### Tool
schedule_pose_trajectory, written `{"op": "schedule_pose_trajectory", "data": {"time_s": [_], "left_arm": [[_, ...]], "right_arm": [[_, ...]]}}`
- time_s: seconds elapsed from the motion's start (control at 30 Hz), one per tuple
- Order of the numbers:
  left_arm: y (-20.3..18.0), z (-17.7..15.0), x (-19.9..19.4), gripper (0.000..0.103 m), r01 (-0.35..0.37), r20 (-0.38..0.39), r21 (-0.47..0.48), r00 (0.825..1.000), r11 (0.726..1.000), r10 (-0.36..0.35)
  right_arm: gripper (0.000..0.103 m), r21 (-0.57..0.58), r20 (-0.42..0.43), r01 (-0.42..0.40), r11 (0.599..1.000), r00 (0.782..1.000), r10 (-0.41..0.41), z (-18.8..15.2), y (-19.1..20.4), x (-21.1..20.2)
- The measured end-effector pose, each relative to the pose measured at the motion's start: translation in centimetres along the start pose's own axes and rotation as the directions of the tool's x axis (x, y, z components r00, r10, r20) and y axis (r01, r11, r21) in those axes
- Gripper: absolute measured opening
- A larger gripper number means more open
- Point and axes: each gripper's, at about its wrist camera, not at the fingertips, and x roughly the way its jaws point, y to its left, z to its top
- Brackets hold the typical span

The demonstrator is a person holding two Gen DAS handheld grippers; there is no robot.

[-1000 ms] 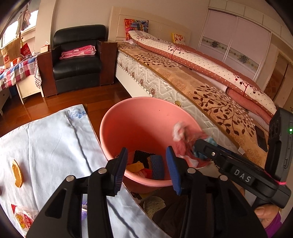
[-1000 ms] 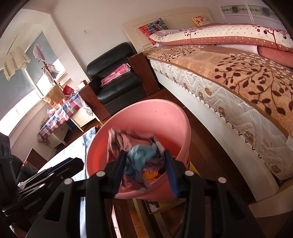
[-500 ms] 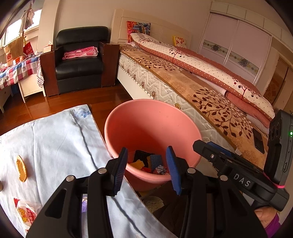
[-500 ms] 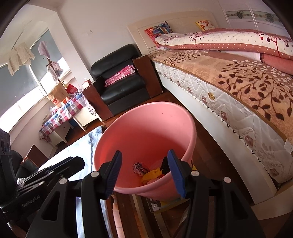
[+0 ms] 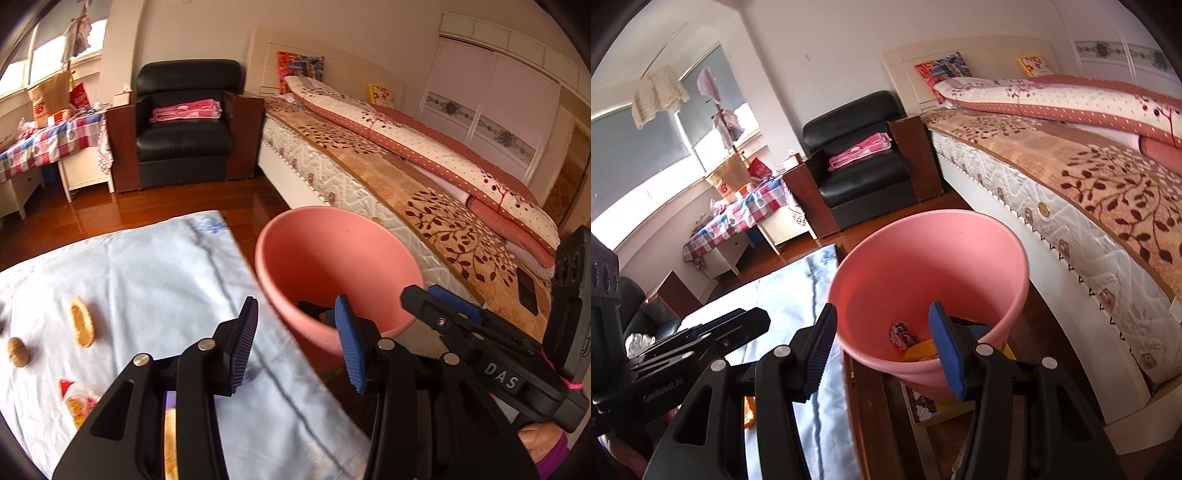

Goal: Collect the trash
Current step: 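Move the left tool to the red-white snack bag while the right tool reaches the bread crust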

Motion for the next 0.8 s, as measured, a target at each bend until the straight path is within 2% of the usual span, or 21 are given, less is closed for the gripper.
{"op": "schedule_pose_trajectory", "data": {"time_s": [0.27,0.47,0.63,0.8], "left_arm": [[4.2,-1.0,-3.2,0.043,-0.084,0.025,-0.044,0.996,0.995,0.086],[7.8,-2.3,-5.3,0.043,-0.166,0.026,-0.070,0.985,0.984,0.168],[10.7,-4.0,-6.6,0.043,-0.229,0.009,-0.096,0.973,0.969,0.231],[13.5,-6.3,-7.2,0.043,-0.273,-0.048,-0.140,0.962,0.952,0.269]], "right_arm": [[0.051,-0.065,-0.039,-0.052,0.997,0.998,0.049,-0.9,3.3,0.0],[0.051,-0.134,-0.076,-0.090,0.987,0.994,0.081,-2.1,6.0,0.0],[0.051,-0.181,-0.121,-0.124,0.976,0.987,0.103,-3.4,8.0,0.4],[0.051,-0.218,-0.168,-0.157,0.963,0.978,0.121,-4.5,9.5,0.9]]}}
